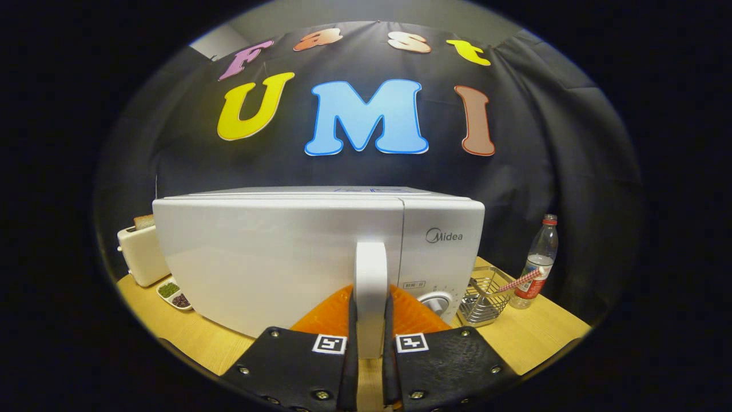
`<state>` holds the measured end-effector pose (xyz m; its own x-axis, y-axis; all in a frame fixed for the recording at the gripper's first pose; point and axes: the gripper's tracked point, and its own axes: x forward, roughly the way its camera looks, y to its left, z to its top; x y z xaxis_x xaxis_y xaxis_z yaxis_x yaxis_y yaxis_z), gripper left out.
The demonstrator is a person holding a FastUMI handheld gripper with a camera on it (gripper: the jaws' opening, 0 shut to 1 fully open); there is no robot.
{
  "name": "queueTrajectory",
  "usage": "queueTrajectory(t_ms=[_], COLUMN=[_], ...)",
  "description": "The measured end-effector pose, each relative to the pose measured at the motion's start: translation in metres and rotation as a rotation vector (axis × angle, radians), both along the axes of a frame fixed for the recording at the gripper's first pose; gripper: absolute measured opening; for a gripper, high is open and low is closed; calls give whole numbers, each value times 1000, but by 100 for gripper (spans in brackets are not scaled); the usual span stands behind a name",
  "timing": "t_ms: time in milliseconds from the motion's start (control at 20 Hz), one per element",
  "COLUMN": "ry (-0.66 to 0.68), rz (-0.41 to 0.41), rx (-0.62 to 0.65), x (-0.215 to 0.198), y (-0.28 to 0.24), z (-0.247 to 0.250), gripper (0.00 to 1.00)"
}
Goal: Open the microwave, put the food inside, and close the microwave door.
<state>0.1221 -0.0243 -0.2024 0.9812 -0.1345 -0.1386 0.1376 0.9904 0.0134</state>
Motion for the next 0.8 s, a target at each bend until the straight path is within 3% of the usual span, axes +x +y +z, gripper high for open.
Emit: queueTrajectory(t_ms=[250, 500, 750, 800], ry=[-2, 24, -17, -16], rz=[20, 90, 103, 119], rx=[8, 167, 155, 172], x=[1, -6, -13, -10], y=[0, 4, 3, 3], z=[0, 0, 5, 1], gripper=[17, 17, 17, 14])
